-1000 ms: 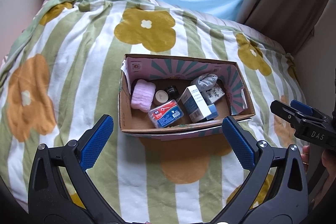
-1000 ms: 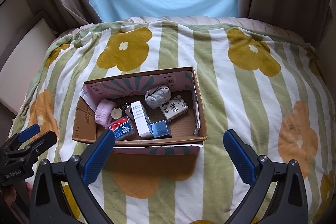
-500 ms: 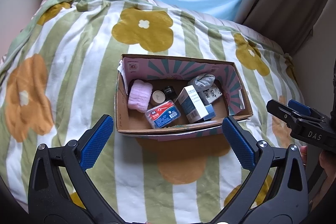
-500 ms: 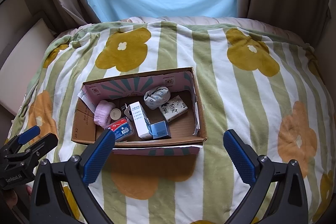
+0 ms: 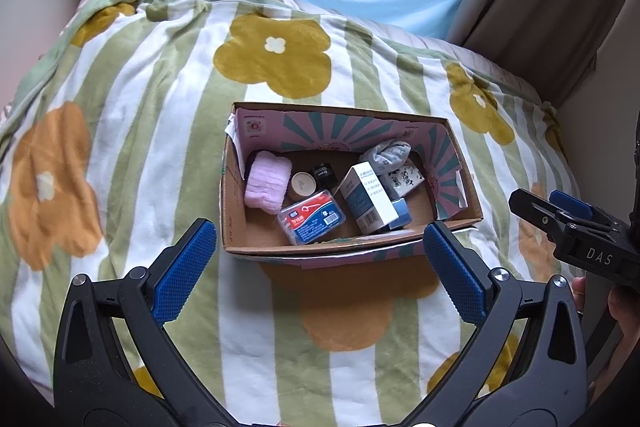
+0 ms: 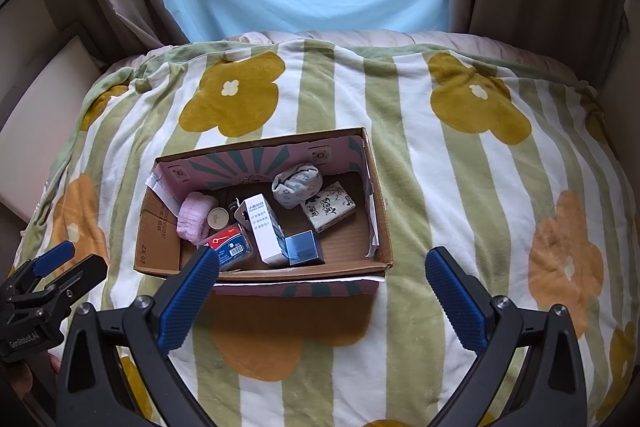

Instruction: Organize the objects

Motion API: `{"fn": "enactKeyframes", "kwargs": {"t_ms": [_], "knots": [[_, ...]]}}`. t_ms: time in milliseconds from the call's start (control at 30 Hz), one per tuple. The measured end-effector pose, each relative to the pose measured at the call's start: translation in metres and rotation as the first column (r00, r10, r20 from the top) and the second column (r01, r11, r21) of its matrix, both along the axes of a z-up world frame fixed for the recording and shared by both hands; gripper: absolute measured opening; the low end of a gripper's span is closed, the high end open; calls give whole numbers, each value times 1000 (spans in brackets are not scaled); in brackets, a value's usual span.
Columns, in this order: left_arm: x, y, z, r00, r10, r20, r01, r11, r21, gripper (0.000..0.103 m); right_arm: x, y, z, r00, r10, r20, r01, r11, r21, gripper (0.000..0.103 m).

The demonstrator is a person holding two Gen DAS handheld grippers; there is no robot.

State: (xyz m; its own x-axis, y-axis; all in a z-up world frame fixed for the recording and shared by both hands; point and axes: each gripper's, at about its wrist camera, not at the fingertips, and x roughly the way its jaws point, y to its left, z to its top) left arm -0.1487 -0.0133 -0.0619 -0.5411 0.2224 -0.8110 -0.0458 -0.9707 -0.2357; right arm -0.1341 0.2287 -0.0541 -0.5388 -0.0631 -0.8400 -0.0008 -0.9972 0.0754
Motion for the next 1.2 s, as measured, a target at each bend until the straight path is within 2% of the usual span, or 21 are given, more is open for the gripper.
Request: {"fn": "enactKeyframes", "kwargs": {"t_ms": [467, 1200], "knots": [[1, 0, -1, 1000, -2, 2, 2, 1000, -6, 103, 0, 0, 1, 1000, -3, -2, 3, 1000, 3, 102], [8, 1, -3, 1000, 11, -4, -11, 998, -67, 103, -2, -7, 6, 1000, -4, -10, 4, 1000, 12, 102]]}}
